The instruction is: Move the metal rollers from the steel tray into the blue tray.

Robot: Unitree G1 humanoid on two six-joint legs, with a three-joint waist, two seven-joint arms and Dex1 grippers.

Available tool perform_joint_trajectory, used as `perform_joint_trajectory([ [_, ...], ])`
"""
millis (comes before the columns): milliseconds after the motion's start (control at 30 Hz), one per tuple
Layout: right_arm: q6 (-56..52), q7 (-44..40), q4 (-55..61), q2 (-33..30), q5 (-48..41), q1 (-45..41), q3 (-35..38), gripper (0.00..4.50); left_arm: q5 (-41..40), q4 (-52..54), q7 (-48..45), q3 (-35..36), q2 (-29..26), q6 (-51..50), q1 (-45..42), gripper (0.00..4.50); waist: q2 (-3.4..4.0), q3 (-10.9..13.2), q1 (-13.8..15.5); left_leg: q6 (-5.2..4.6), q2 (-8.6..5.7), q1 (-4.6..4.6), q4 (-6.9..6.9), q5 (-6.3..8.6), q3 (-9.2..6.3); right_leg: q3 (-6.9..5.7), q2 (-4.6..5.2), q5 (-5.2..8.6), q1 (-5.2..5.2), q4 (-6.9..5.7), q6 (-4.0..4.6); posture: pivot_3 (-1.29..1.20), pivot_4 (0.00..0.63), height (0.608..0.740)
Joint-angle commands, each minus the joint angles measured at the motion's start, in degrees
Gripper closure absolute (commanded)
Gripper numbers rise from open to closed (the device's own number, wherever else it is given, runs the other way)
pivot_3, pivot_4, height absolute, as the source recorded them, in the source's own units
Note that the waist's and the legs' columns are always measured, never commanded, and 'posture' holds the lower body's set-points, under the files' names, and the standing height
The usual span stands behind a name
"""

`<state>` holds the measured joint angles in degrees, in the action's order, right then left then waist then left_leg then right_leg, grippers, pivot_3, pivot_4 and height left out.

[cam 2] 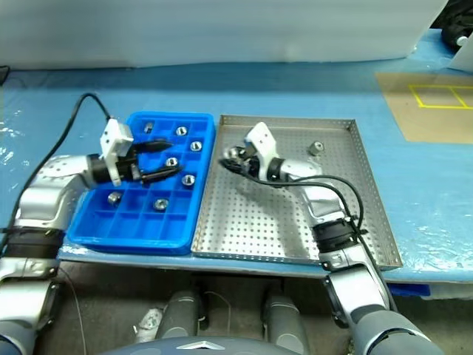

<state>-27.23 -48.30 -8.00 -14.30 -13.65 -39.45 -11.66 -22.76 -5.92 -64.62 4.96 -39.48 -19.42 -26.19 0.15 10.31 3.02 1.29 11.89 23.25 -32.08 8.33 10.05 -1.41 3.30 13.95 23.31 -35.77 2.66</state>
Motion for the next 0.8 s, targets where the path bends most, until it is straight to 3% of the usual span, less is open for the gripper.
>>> perform_joint_trajectory([
  [33, 1.3, -5.5, -1.9, 2.9, -0.8, -3.8, -4.4, 2.85, -2.9, 7.8, 2.3, 4.8, -2.3, -2.8, 4.6, 0.37, -0.01, 0.0, 0.3, 0.01, 0.00, 0.01, 0.01, 0.00, 0.00, -0.01, 0.01, 0.00, 0.01, 0.00, 0.00, 0.10, 0.150, 0.740],
  [433, 0.8, -16.6, -3.4, 4.7, -0.2, -2.9, -13.0, 2.85, -8.3, 24.3, 10.1, 11.0, -3.2, -10.4, 18.7, 0.37, -0.05, 0.0, 4.3, 0.01, 0.08, 0.01, 0.05, 0.00, -0.13, -0.06, 0.11, 0.01, 0.00, -0.01, 0.00, 0.26, 0.150, 0.740],
  [800, 0.9, -19.6, -4.9, 4.4, 1.3, -1.7, -15.5, 2.85, -9.8, 26.7, 12.3, 10.8, -3.4, -11.5, 20.5, 0.37, -0.06, 0.0, 4.9, 0.27, 0.04, -0.05, 0.21, -0.15, -0.28, -0.06, 0.07, 0.02, 0.02, 0.00, 0.00, 0.26, 0.150, 0.740],
])
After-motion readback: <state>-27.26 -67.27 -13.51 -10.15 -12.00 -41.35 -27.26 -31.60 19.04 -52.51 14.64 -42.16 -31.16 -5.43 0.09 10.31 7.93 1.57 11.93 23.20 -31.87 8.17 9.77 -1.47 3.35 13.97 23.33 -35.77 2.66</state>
